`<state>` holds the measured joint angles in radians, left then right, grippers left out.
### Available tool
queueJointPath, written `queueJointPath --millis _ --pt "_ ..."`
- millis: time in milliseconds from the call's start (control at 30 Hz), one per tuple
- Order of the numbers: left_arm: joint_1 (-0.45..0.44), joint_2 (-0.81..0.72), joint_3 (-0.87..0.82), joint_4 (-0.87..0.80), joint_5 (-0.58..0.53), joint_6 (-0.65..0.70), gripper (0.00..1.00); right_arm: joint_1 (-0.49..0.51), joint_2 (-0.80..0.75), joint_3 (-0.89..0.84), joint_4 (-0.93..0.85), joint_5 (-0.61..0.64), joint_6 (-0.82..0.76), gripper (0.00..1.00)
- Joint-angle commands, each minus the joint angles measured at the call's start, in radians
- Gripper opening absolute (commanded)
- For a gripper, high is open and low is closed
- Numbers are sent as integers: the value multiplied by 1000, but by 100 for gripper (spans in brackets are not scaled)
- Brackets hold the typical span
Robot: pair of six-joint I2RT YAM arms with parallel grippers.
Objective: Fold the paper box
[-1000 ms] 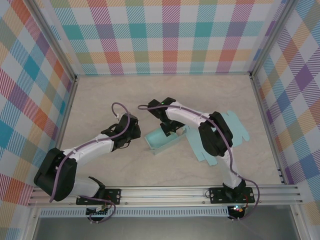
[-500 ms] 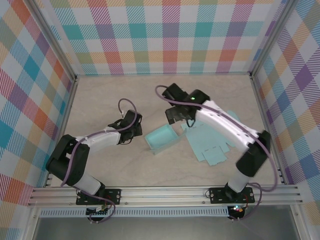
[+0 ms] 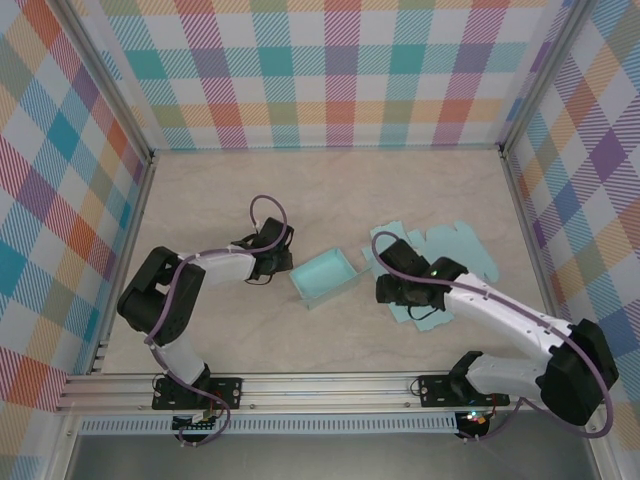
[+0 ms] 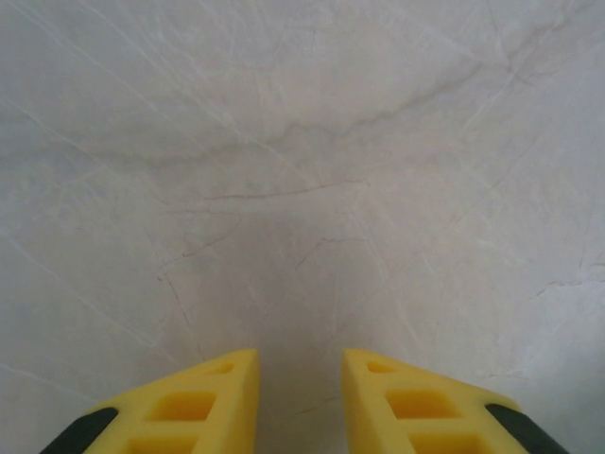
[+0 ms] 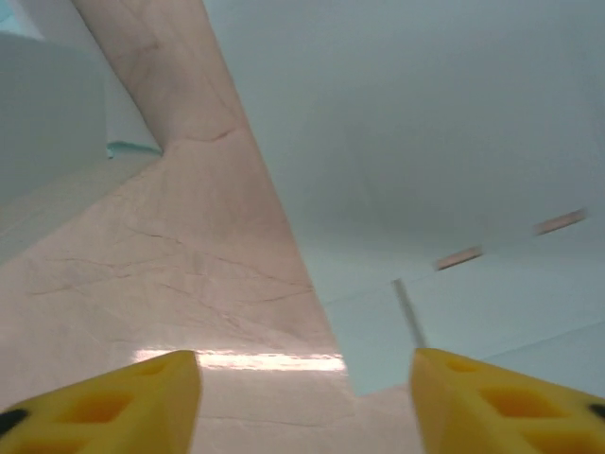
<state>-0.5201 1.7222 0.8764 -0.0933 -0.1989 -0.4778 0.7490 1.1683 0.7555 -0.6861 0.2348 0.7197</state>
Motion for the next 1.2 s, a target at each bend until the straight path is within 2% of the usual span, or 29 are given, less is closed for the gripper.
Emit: queueJointPath --millis 0,67,167,433,700,900,967,1067,1167 --pt "12 4 1 30 49 -2 28 -7 5 -103 347 -185 150 49" --pt "11 -6 -16 36 74 -10 27 -24 46 -140 454 -228 171 40" --pt "9 -32 -57 55 117 -26 26 -42 121 -133 536 -273 163 32" --pt "-35 -125 -177 93 157 -99 25 -124 341 -22 620 -388 103 24" --pt "-186 -156 -221 130 115 -204 23 -224 520 156 592 -475 -10 22" --pt "-319 -146 -233 250 81 -270 22 -302 647 288 548 -562 -80 22" --pt "-354 -146 -227 255 44 -284 22 -322 658 317 504 -552 -101 22" --pt "-356 -199 -240 224 -22 -286 21 -345 615 319 427 -485 -120 24" --pt "-341 -299 -225 112 -116 -191 22 -358 533 292 340 -382 -136 29"
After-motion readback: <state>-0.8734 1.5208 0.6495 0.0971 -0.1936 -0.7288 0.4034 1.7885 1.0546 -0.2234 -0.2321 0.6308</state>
